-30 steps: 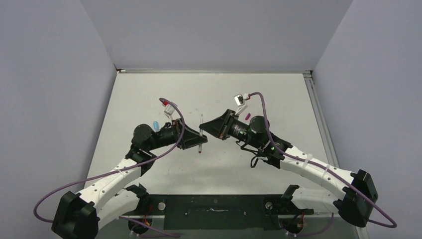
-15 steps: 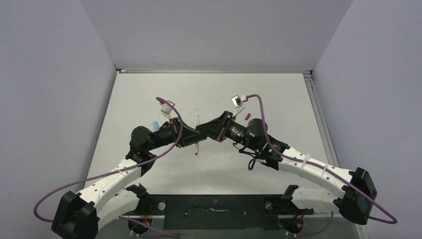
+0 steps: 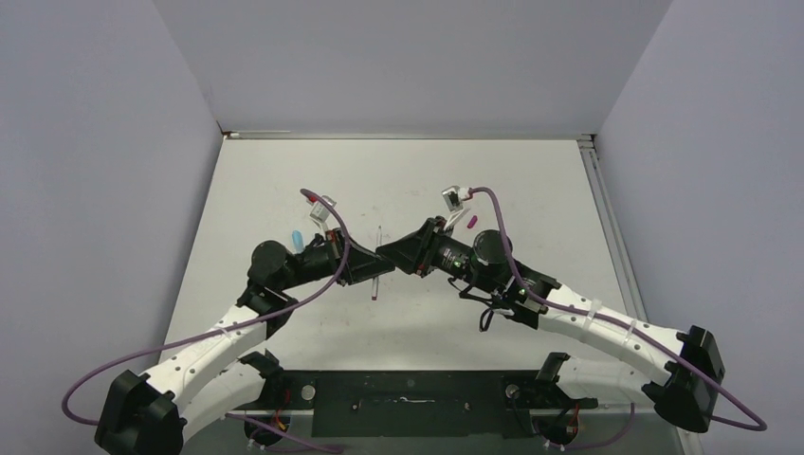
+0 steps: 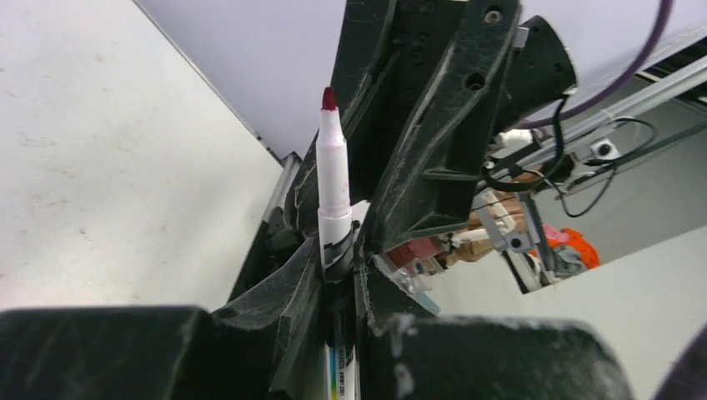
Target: Insert the pens into the pen caps
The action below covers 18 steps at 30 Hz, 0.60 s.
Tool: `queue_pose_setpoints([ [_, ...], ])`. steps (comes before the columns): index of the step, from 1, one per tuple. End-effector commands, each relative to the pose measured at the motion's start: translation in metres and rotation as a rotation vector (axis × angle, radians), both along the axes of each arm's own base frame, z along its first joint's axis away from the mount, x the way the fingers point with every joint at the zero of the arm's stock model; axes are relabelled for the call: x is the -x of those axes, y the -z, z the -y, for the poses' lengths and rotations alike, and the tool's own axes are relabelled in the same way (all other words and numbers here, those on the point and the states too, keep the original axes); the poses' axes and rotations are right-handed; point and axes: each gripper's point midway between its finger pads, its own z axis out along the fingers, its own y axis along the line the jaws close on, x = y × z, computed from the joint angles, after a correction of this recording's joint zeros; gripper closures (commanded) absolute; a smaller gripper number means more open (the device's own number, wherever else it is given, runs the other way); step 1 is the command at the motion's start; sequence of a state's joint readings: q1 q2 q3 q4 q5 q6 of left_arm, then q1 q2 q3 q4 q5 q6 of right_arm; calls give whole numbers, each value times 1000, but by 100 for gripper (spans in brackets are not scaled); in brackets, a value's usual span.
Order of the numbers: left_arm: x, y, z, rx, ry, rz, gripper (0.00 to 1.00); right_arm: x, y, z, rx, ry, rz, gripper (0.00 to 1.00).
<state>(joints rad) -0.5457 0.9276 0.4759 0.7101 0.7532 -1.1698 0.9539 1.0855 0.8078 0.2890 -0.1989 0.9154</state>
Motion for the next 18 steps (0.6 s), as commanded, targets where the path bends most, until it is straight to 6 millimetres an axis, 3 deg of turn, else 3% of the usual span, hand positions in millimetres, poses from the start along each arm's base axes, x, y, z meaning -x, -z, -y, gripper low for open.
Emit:
queue_pose_setpoints([
  [1,-7,-7,-4,-61,-59,101,100,-8,-18,25,91,96,112,65],
  [5,-15,13,-10,-218,-115,125,100,-23,-20,52,247,220,159,51],
  [11,-22,37,-28,-440,-186,157,100,-55,1,108,529,483,142,47],
  [18,-19,45,-48,-568,-231,235,100,-89,31,154,772,668,103,41],
])
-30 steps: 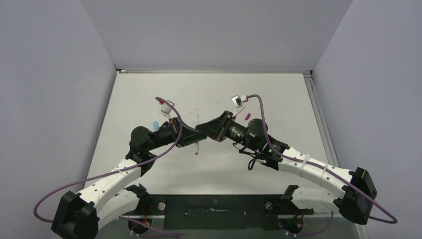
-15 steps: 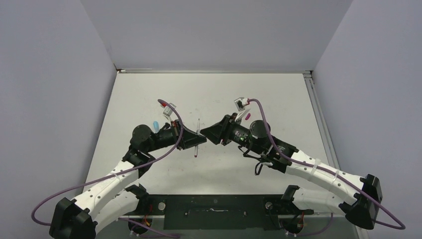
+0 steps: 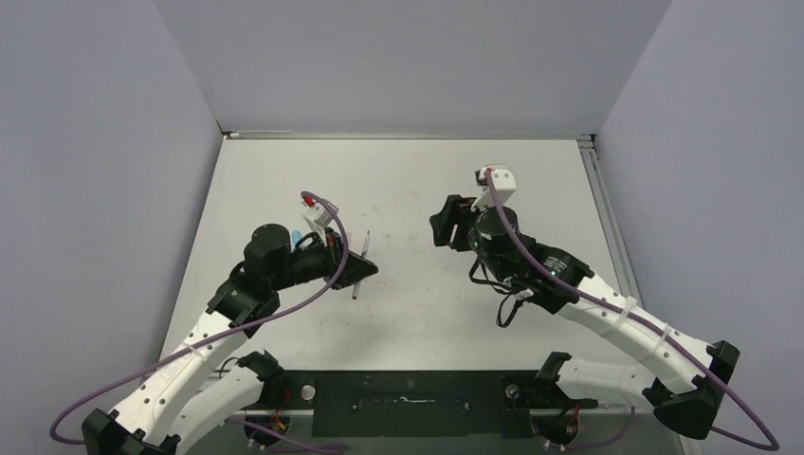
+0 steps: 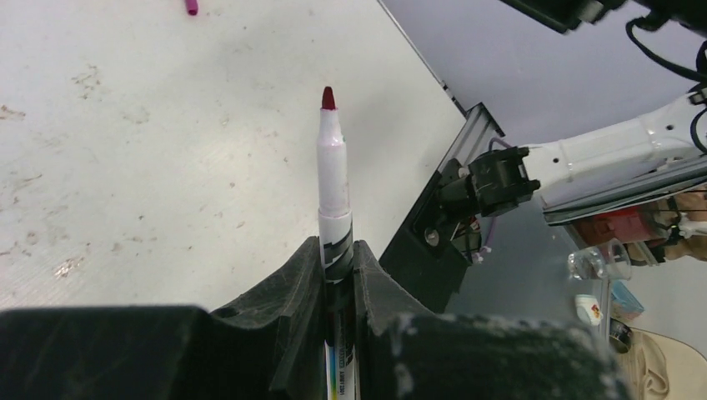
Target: Insert the pens into the pen caps
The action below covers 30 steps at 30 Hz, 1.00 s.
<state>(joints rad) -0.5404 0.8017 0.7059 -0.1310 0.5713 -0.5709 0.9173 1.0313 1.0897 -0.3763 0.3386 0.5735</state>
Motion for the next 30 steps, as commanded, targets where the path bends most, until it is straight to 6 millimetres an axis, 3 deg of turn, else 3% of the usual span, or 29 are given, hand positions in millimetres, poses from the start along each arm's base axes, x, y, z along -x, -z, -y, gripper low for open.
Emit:
queue_pose_setpoints([
  [1,2,3,-19,-128,-30,87,100,-30,29,50,227,194,-36,40],
  [6,12,7,-26,-141,-16,122,100,-67,70,72,323,280,-139,40],
  [14,21,17,-30,-145,-4,130,100,-117,126,65,401,340,-278,40],
  [24,23,24,-32,-165,3,123,100,-159,190,78,456,493,-393,43],
  [30,23,24,-32,-172,2,124,100,-180,215,90,457,543,-428,47],
])
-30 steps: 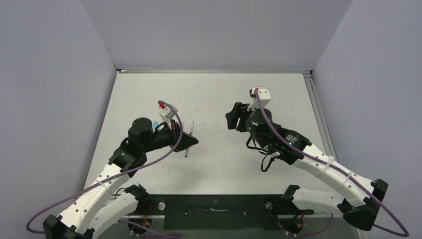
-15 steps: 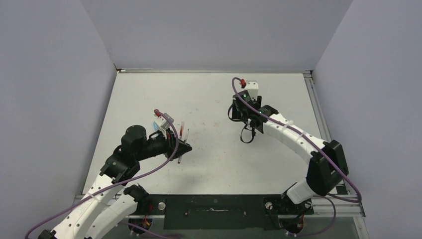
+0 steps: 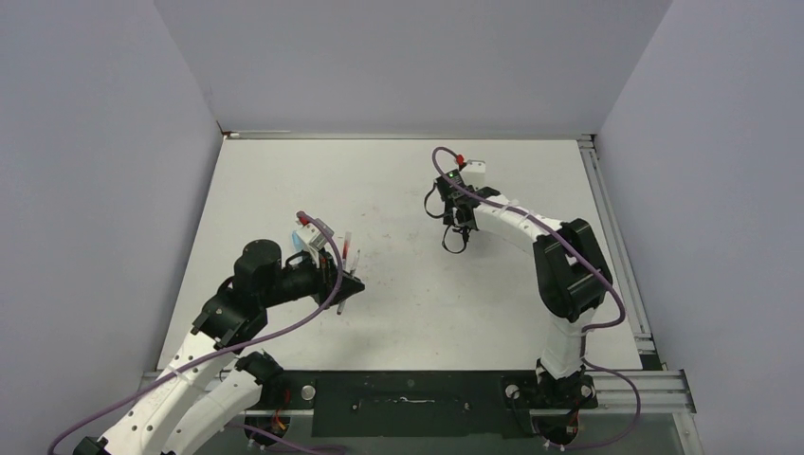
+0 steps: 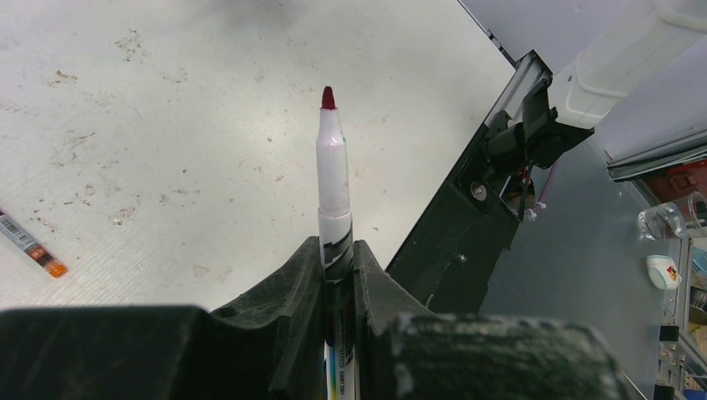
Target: Insert the pens into the pen caps
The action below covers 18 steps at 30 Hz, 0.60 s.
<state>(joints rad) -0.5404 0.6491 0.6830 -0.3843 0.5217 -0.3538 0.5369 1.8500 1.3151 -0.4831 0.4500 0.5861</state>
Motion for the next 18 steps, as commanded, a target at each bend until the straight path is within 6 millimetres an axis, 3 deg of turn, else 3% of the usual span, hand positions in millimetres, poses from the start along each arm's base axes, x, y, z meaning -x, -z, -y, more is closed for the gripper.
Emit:
queue_pose_setpoints([
  [1,-2,-5,-2,-2,-4,36,100,-31,-11,7,-15,78,73,48],
  [18,-9,0,-5,-30,-35,30,100,-50,36,25,-38,125,11,54],
])
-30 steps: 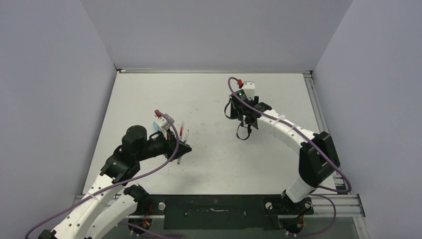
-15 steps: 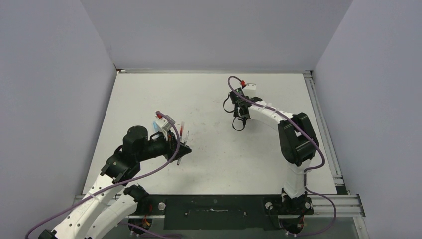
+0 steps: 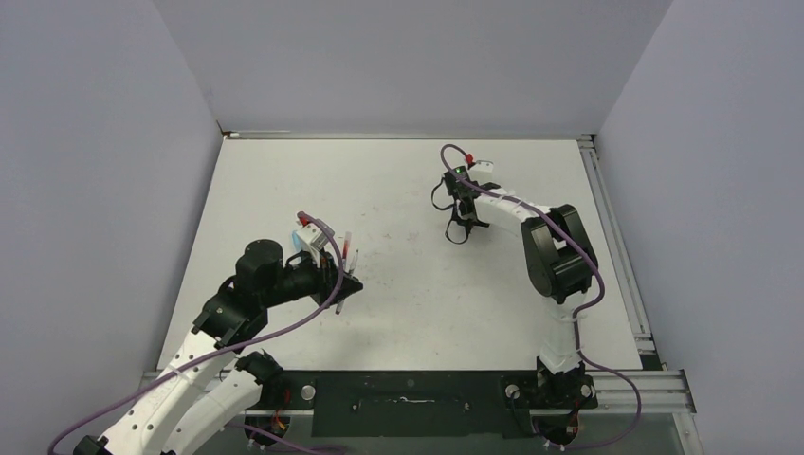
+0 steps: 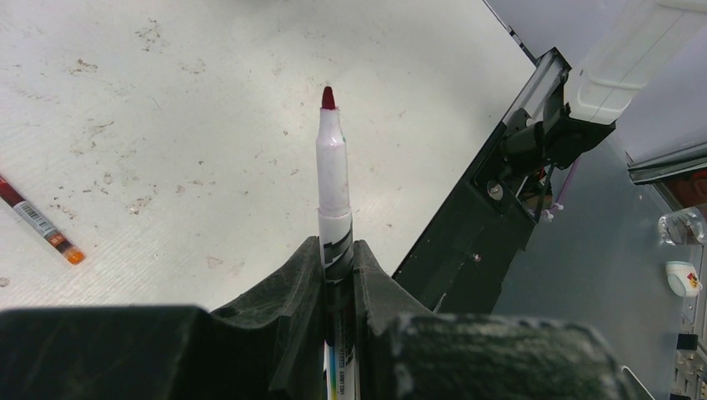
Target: Insert the pens into the pen caps
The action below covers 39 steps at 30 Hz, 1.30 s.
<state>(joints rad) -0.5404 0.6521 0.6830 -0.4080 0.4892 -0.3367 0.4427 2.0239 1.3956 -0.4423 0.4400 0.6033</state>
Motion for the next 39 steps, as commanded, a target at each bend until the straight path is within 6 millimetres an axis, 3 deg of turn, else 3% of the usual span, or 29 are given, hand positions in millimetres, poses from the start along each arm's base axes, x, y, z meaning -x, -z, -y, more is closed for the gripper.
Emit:
queue_pose_setpoints([
  [1,-5,-6,-1,0,-10,32,100,-16,-6,-1,-43,26,56,54],
  [18,-8,-1,-1,-13,-18,18,100,-6,19,0,-69,17,8,62],
  [27,-9,0,0,-16,-18,13,100,5,29,0,-84,10,-18,78],
  [32,-8,0,0,-17,-15,10,100,9,28,-1,-101,4,-21,94],
  [39,-9,0,0,-13,-16,9,100,12,13,-2,-126,-8,8,95],
])
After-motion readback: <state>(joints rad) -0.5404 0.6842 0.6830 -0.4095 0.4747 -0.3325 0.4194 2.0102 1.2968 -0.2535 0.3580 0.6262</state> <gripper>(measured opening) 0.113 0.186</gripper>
